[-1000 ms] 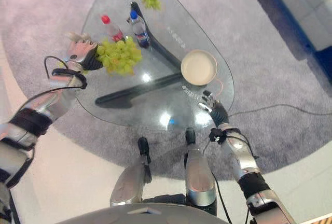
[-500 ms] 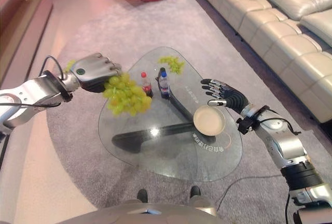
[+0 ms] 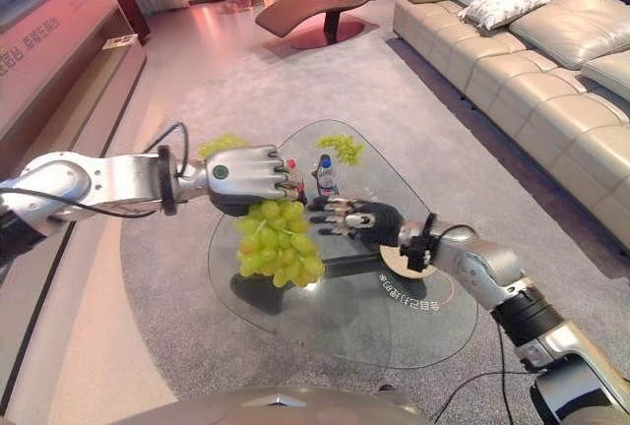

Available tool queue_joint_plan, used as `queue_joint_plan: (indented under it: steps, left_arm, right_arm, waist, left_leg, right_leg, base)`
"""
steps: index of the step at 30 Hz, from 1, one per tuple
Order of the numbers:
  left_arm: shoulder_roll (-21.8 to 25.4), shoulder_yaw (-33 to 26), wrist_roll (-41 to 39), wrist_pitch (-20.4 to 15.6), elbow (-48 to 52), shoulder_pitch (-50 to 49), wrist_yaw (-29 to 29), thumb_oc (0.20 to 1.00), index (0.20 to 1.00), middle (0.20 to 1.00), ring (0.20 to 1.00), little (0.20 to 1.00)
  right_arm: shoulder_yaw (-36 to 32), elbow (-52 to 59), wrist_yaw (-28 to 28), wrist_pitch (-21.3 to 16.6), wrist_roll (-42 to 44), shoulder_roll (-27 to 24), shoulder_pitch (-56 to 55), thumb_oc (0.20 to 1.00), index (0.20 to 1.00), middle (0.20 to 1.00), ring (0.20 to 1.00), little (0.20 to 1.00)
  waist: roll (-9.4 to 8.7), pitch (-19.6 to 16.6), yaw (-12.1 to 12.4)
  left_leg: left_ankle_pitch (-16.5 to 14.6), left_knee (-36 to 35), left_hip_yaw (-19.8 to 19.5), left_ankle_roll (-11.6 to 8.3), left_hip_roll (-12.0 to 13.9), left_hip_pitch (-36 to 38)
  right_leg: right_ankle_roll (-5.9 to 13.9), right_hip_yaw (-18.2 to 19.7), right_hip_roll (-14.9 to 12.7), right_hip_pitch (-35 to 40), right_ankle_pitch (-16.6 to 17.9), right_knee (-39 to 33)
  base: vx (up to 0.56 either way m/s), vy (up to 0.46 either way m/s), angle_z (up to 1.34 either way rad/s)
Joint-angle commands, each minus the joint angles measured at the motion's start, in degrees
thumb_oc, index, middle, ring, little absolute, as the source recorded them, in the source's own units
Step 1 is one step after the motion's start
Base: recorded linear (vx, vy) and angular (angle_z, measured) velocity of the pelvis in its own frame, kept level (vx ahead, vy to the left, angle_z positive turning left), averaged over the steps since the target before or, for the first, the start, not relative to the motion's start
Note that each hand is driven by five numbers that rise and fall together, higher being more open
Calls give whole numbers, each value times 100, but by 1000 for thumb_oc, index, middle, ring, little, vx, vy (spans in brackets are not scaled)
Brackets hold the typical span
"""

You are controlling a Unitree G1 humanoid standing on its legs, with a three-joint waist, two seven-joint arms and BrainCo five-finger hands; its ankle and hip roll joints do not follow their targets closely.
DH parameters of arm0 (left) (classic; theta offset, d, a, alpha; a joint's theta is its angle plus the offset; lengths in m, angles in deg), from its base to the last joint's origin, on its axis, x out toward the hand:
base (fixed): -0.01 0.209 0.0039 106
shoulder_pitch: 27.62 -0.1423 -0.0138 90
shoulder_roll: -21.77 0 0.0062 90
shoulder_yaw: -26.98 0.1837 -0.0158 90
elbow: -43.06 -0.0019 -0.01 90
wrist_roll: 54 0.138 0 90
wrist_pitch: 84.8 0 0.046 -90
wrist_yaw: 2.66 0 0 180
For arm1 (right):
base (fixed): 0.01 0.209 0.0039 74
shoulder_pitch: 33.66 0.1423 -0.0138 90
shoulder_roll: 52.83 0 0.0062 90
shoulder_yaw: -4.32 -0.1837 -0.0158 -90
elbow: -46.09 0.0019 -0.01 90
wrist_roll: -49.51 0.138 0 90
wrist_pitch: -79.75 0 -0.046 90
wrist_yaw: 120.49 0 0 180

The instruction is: Pick up fruits into the plate

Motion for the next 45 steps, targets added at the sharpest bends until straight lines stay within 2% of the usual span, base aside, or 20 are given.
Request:
queue_joint_plan:
  steps: [1, 13, 21, 27, 42, 43, 45]
  left_arm:
    - [46, -23, -195, 162, -209, 670, -356, 200, 200, 200, 200, 200]
    - [-267, -73, -334, 395, 150, 808, -174, 200, 200, 200, 200, 200]
    - [-286, -29, -352, 290, 34, 716, -26, 200, 200, 200, 200, 200]
    - [-272, -109, -368, 186, -85, 475, 80, 200, 200, 200, 200, 200]
    - [-726, -172, -251, 359, -463, 306, 273, 200, 200, 200, 200, 200]
    - [-745, -185, -247, 356, -493, 293, 301, 200, 200, 200, 200, 200]
    - [-753, -195, -241, 357, -503, 275, 310, 200, 200, 200, 200, 200]
  right_arm:
    - [-84, 359, 33, 105, 564, 23, 296, 1000, 1000, 1000, 1000, 1000]
    - [346, 791, 71, 469, 981, 196, 267, 1000, 1000, 1000, 1000, 1000]
    - [527, 1052, 25, 531, 1277, 279, 288, 1000, 1000, 1000, 1000, 1000]
    - [561, 1109, 32, 453, 1360, 321, 235, 1000, 1000, 1000, 1000, 1000]
    - [730, 1038, 121, 291, 1230, 718, 393, 1000, 1000, 1000, 1000, 1000]
    - [731, 1053, 199, 274, 1260, 739, 410, 200, 200, 200, 200, 200]
    - [734, 1046, 190, 269, 1190, 746, 401, 200, 200, 200, 200, 200]
  waist:
    - [-255, -113, 107]
    - [-251, -87, 103]
    - [-240, -70, 95]
    - [-240, -49, 107]
    - [-245, -32, 106]
    - [-246, -32, 110]
    - [-245, -37, 110]
  left_leg:
    - [-925, 217, 365, 359, -571, 270]
    - [-911, 201, 337, 372, -582, 281]
    - [-896, 172, 349, 374, -584, 292]
    - [-877, 156, 357, 371, -582, 288]
    - [-858, 100, 386, 371, -564, 309]
    - [-853, 96, 387, 365, -562, 305]
    - [-845, 96, 391, 360, -560, 301]
  right_leg:
    - [154, -231, -22, 162, -335, 206]
    - [152, -201, -12, 153, -351, 223]
    - [161, -148, -2, 154, -329, 187]
    - [163, -124, 6, 144, -311, 169]
    - [172, -75, 22, 157, -279, 95]
    - [175, -75, 25, 154, -274, 90]
    - [178, -75, 22, 152, -269, 84]
  base:
    - [0, 0, 0]
    - [0, 0, 0]
    - [0, 0, 0]
    - [0, 0, 0]
    - [0, 0, 0]
    - [0, 0, 0]
    - [0, 0, 0]
